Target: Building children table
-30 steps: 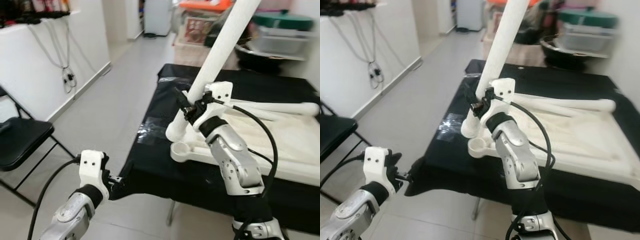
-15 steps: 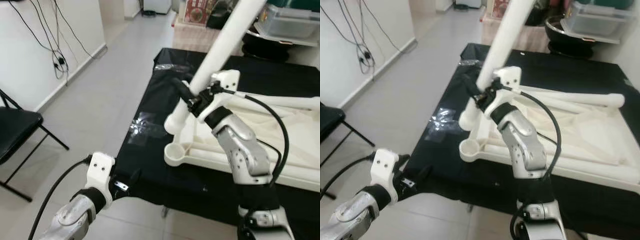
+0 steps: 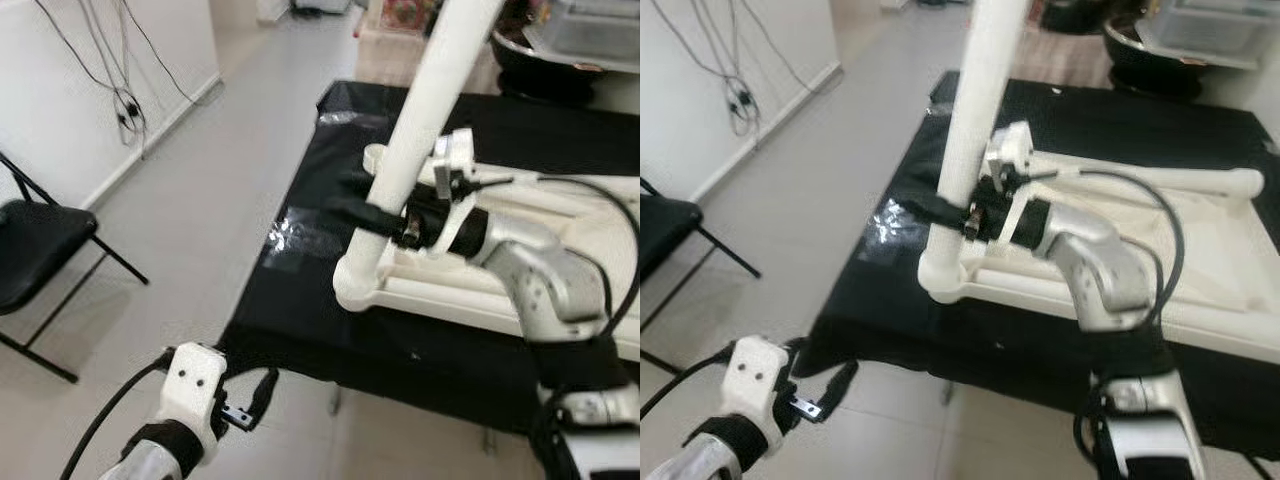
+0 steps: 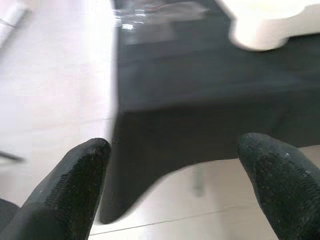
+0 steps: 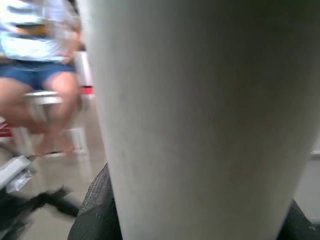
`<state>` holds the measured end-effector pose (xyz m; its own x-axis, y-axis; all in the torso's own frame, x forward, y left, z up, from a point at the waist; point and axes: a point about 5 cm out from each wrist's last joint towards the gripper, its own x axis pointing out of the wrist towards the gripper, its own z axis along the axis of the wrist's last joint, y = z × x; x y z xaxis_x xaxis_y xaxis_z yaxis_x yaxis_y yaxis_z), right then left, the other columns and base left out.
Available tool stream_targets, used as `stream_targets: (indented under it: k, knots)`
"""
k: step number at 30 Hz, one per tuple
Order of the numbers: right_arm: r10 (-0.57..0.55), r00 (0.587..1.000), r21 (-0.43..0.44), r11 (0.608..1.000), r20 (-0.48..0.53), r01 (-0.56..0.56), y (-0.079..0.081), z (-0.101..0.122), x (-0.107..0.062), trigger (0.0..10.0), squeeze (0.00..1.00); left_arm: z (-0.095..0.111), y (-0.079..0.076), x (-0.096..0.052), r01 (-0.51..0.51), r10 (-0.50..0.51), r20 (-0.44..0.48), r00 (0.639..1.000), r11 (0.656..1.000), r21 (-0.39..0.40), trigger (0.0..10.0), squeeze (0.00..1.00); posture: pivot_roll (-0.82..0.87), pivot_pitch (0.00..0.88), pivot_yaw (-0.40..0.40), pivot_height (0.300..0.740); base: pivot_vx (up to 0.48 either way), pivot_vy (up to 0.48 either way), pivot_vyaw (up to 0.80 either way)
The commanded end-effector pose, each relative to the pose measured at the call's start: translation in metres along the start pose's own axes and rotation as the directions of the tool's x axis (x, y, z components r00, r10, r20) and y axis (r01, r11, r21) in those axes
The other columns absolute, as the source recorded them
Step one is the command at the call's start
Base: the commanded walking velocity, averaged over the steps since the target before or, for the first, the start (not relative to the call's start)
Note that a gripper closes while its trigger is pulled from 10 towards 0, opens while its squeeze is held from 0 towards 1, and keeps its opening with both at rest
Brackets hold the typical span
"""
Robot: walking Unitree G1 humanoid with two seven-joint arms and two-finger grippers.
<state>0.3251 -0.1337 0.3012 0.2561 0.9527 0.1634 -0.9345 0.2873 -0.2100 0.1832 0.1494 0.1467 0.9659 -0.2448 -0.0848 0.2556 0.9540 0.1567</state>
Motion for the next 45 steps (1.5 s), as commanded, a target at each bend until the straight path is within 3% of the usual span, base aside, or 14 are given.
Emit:
stream_targets:
  k: [1, 5, 8, 16, 32, 45]
  knots:
    - [0.037, 0.999, -0.004, 0.999, 0.014, -0.037, -0.005, 0.004, 0.002, 10.0, 0.00, 0.002, 0.000, -0.006, -0.033, 0.033, 0.005, 0.999, 0.999, 0.041, 10.0, 0.00, 0.03, 0.343, -0.051, 0.740, 0.000, 0.000, 0.00]
    - [0.104, 0.994, -0.016, 0.994, 0.022, -0.104, -0.013, 0.015, 0.004, 10.0, 0.00, 0.007, -0.002, -0.010, -0.024, 0.022, 0.025, 0.999, 0.997, 0.071, 10.0, 0.00, 0.03, 0.377, -0.050, 0.740, 0.000, 0.000, 0.00]
    - [0.258, 0.965, -0.012, 0.966, 0.041, -0.258, -0.012, 0.036, -0.001, 10.0, 0.00, 0.017, -0.007, -0.016, 0.002, -0.009, 0.062, 0.998, 0.993, 0.115, 10.0, 0.00, 0.04, 0.405, -0.048, 0.740, 0.000, 0.000, 0.00]
    - [0.420, 0.908, -0.043, 0.907, -0.007, -0.420, -0.014, 0.048, -0.003, 10.0, 0.00, 0.024, -0.019, -0.023, 0.091, -0.101, 0.076, 0.992, 0.988, 0.126, 10.0, 0.00, 0.05, 0.451, -0.044, 0.740, 0.000, 0.000, 0.00]
    - [0.427, 0.904, -0.161, 0.893, 0.005, -0.421, -0.019, 0.059, -0.004, 10.0, 0.00, 0.027, -0.023, -0.041, 0.098, -0.106, 0.051, 0.993, 0.986, 0.132, 10.0, 0.00, 0.08, 0.485, -0.048, 0.740, 0.000, 0.000, 0.00]
    - [0.456, 0.877, -0.220, 0.850, -0.151, -0.479, -0.010, 0.061, -0.004, 10.0, 0.00, 0.029, -0.025, -0.046, 0.107, -0.113, 0.044, 0.993, 0.986, 0.127, 10.0, 0.00, 0.08, 0.488, -0.042, 0.740, 0.000, 0.000, 0.00]
